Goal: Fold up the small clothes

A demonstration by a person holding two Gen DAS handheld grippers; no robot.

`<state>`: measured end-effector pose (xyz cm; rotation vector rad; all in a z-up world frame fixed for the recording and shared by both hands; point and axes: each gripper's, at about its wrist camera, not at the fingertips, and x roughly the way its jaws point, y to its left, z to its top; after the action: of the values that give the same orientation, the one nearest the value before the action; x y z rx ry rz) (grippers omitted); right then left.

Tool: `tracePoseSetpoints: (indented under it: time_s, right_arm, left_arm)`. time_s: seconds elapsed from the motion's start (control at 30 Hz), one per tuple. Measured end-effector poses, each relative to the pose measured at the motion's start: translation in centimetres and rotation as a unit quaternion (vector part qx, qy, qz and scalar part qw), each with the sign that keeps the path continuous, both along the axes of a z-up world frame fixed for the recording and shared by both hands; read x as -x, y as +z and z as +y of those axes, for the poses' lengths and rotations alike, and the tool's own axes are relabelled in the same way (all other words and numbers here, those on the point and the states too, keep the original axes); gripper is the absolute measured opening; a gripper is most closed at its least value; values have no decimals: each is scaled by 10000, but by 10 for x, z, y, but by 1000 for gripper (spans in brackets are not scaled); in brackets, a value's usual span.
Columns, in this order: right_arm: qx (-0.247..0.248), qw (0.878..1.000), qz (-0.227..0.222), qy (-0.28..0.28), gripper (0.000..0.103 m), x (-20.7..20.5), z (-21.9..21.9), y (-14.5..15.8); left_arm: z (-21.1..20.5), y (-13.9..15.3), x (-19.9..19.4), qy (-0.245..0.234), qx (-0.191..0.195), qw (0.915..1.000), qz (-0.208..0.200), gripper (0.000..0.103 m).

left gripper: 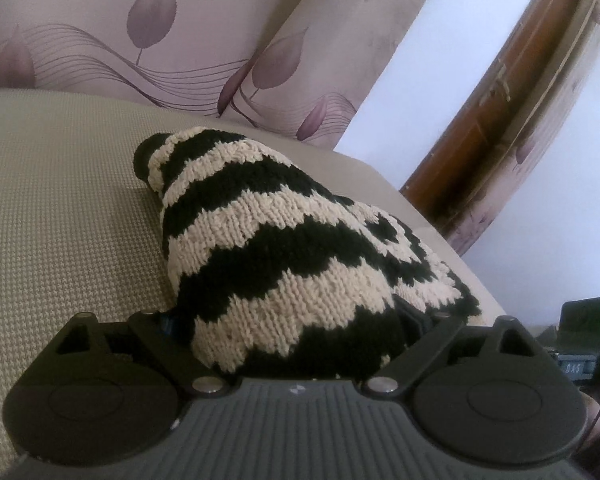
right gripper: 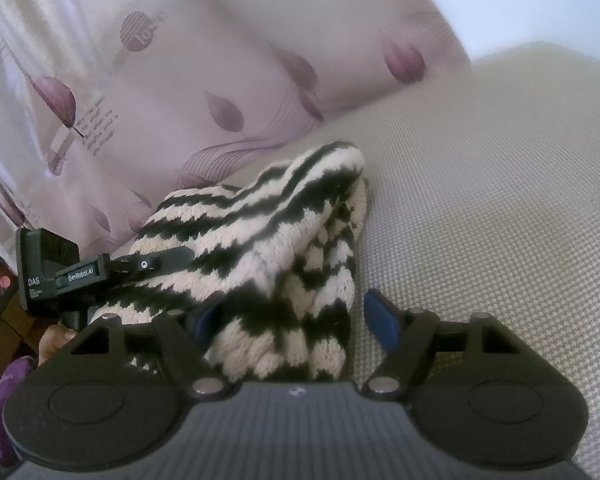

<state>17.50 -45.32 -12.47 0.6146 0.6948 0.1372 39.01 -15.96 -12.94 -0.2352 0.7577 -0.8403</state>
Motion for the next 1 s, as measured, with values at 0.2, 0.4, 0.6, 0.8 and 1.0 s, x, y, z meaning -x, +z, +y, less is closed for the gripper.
tracePoseSetpoints:
  time_s: [0.2, 0.4, 0.6, 0.8, 1.0]
  right_arm:
    - [-989, 9950, 89, -67, 79, -4, -26, -6]
    - [-938, 9952, 281, 63, 81, -30, -32, -4]
    - [-840, 9953, 210, 426, 85, -62, -28, -8]
    - [-584, 9969, 69, 523, 84, -78, -18, -10]
    - [-703, 9951, 106, 691, 69, -75, -19, -12]
  left_arm:
    - [-2, 0, -1, 0, -19, 10000, -35, 93]
    - [0, -1, 0, -8, -3, 10000, -33, 93]
    - [-1, 0, 0, -9, -22, 10000, -60, 94]
    - [-1, 0, 0, -12, -22, 10000, -63, 95]
    - [-1, 1, 0, -17, -49, 10000, -83, 96]
